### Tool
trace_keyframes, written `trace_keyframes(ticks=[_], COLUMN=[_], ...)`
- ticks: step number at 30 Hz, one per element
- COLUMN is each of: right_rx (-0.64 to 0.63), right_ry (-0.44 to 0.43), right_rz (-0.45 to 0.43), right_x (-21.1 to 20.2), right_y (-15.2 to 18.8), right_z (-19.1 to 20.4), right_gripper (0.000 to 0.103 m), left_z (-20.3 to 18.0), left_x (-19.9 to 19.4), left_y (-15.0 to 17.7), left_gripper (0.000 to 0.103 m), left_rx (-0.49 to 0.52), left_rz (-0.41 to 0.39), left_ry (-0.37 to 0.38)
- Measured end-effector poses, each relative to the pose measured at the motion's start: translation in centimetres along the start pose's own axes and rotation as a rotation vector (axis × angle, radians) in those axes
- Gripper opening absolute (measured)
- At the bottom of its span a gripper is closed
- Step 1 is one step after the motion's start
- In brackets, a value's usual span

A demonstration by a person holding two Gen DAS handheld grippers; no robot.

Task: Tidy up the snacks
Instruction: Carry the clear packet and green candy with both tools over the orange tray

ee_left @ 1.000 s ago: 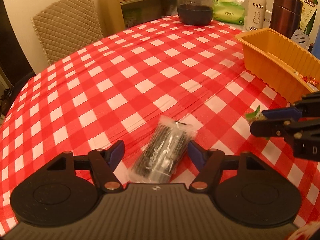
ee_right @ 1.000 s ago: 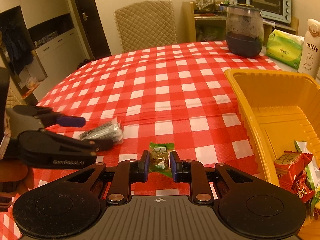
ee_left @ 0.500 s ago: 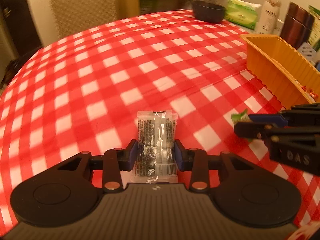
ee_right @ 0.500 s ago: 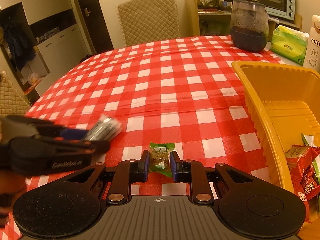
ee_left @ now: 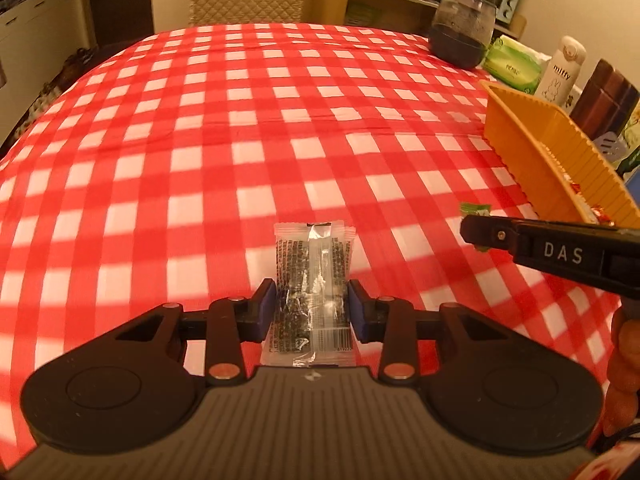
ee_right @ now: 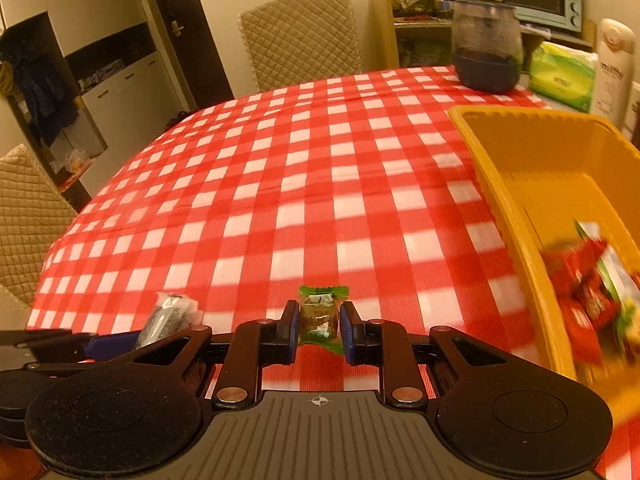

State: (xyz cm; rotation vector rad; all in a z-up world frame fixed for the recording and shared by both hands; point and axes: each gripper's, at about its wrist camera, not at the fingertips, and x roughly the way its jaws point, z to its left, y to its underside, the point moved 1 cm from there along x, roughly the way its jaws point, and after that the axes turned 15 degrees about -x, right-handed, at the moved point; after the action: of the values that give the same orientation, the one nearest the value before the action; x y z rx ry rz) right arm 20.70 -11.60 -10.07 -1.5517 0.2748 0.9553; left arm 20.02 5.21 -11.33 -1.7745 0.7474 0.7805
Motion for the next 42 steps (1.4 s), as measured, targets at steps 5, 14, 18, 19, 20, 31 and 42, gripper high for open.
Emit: trace_keyframes(ticks=[5,14,18,19,20,31,42], right_rx=[-0.008,-0.041,-0.048,-0.048,-0.050,-0.064,-0.057], right_ry=[0.004,0.008,0.016,0.020,0.021,0.037,0.063], right_rz=[-0.014,-0.046,-0.061,-0.066,-0.068,-0.091,-0.108], right_x=[-3.3,-8.2,-10.0,-10.4,-10.8,-13.7,-15.6], right_y=[1.1,2.3,2.8,2.9,3.0,3.8,4.1], right_z=[0.9,2.7,3.1,3.1,3.1,3.5,2.6], right_gripper=[0.022,0.022,0.022,0.022,0.022,0.022,0.022], left_z=[0.6,-0.3,-1.0,-1.1,-1.3,-2.6,-3.8], left_x=[-3.0,-7.6,-9.4,-9.8,-10.1,-12.9,-14.1], left_y=[1.5,3.2,3.8,3.9,4.1,5.5,5.7], left_gripper=[0.034,0.034,0.034,0.034,0.034,0.034,0.034], left_rx=[-0.058,-0.066,-0.063,-0.061,-0.060,-0.064,-0.073], left_rz=[-0.011,-0.045,-0.065,-0.069,-0.072,-0.094,-0.108], left_ry=[0.002,0.014,0.022,0.024,0.026,0.050,0.079])
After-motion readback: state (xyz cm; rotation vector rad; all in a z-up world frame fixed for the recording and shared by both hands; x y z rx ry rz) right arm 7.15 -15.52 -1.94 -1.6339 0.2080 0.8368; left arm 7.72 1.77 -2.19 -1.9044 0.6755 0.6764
